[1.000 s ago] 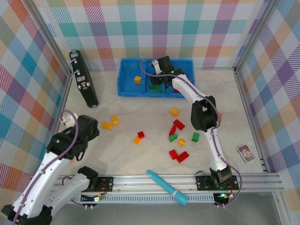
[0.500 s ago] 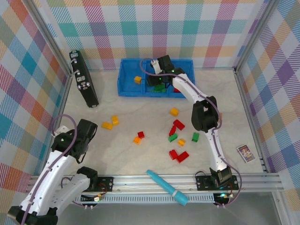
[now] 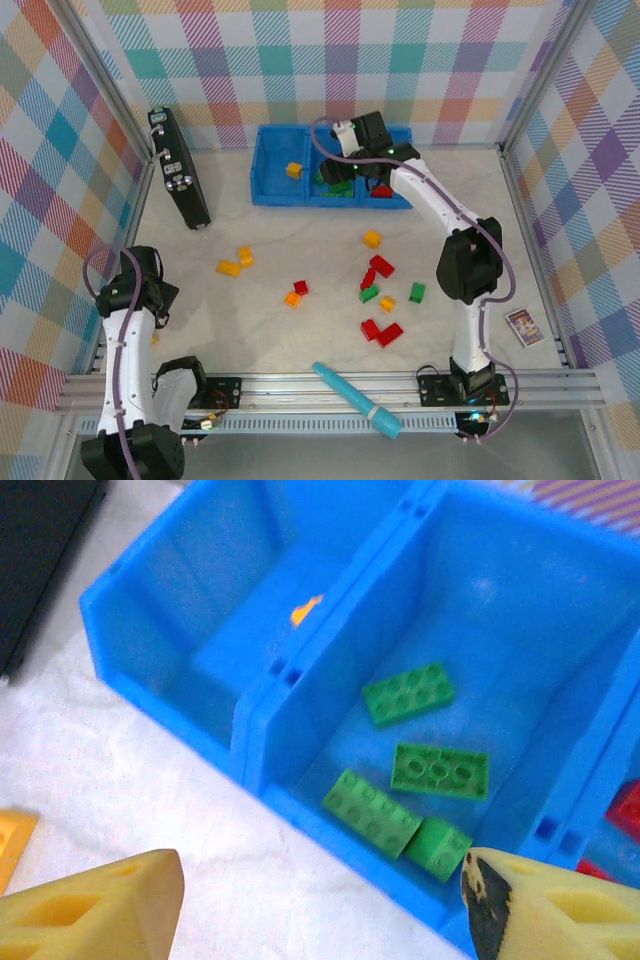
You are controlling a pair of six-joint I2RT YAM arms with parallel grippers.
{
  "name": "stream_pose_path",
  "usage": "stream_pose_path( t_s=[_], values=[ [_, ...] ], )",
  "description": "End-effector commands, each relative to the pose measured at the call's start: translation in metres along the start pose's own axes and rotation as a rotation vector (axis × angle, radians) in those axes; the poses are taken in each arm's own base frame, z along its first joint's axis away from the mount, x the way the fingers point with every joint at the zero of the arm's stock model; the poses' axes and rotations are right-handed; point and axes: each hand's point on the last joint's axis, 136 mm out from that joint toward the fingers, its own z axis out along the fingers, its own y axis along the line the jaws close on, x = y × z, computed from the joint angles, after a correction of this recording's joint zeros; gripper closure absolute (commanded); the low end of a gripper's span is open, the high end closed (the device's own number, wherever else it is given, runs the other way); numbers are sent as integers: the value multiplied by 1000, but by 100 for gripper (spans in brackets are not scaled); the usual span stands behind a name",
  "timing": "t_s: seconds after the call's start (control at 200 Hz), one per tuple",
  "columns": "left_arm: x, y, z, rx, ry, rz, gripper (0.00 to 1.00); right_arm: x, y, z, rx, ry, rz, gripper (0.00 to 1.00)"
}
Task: Sort the legos into containers by color
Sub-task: Pick up the lego from the bottom-left of the table.
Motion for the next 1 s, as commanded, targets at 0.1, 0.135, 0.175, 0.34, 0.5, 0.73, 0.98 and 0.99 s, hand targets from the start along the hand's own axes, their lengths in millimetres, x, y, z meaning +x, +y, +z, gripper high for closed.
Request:
stream_pose_path(
  t_s=[0.1, 0.135, 0.175, 0.34, 0.5, 0.73, 0.98, 0.99],
  values=[
    [14, 10, 18, -6, 43, -219, 13, 22, 16, -6, -40, 55, 28, 25],
    [16, 10, 23, -7, 41, -244, 13, 23, 16, -8, -39, 59, 33, 25],
    [16, 12, 28, -20, 32, -261, 13, 25, 17, -10, -39, 65, 40, 25],
    [5, 12, 39, -47, -18, -245, 13, 30, 17, -22, -30, 74, 70, 25],
    [-19, 17, 28, -141, -82, -62, 8, 40, 18, -22, -21, 100, 125, 25],
    [-5, 2, 64, -144, 133, 13, 3, 52, 16, -14, -1, 155, 205, 25],
    [-23, 5, 61, -166, 121, 30, 8, 44, 21, -10, -32, 167, 229, 25],
    [-26, 6, 59, -172, 109, 33, 8, 44, 21, -9, -33, 170, 230, 25]
  ],
)
